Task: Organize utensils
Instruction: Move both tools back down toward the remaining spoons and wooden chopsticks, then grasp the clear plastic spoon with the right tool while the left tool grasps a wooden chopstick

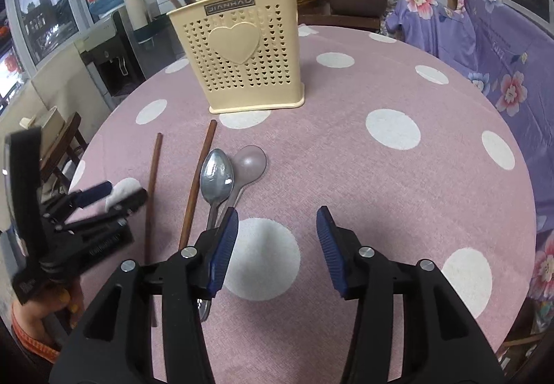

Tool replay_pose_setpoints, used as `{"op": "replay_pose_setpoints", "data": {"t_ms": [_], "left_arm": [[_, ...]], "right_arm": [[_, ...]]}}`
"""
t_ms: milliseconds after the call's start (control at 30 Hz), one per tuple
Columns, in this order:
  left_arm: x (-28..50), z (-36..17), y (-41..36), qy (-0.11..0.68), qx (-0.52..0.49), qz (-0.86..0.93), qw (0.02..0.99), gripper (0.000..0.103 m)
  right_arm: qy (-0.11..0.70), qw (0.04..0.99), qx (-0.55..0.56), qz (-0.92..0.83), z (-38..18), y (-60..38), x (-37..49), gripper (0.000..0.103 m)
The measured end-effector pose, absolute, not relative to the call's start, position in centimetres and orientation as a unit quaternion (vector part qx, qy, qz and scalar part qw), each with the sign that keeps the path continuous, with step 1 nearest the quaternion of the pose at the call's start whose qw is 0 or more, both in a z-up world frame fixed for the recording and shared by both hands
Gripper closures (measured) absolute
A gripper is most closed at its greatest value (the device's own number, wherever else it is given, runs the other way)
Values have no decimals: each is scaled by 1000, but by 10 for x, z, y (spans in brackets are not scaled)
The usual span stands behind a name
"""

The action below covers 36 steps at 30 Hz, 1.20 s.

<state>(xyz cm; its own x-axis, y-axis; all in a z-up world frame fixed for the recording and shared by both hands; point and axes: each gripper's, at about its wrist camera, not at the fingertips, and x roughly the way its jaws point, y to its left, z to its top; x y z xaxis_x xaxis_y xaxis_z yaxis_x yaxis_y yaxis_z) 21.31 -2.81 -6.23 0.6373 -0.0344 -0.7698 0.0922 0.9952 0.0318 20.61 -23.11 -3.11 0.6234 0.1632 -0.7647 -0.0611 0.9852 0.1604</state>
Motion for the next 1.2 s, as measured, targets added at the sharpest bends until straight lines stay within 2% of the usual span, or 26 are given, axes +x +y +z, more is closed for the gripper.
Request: {"op": "replay_pose_setpoints", "data": {"t_ms": [267,500,567,633,733,1067,1200], "left_arm": [[215,-60,-29,421,33,-44,906,41],[215,-62,-15,423,16,-42,905,41],[215,-63,-14,424,14,-41,905,41],[216,-64,-14,425,13,-43,904,41],[216,-65,-14,427,11,-46,903,41],[218,-65,-12,429,9,-40,902,40],[217,-66,-11,430,10,-32,902,40]], "right_arm": [[478,875,49,50,-61,-200,240,64],[479,875,50,41,-65,-185,243,66],[475,879,37,35,-66,-180,243,71],[473,880,28,28,-66,-180,243,89],[477,878,34,35,-65,-186,245,94],[470,881,47,31,-67,-255,228,93],[453,889,51,48,-64,-257,226,62]]}}
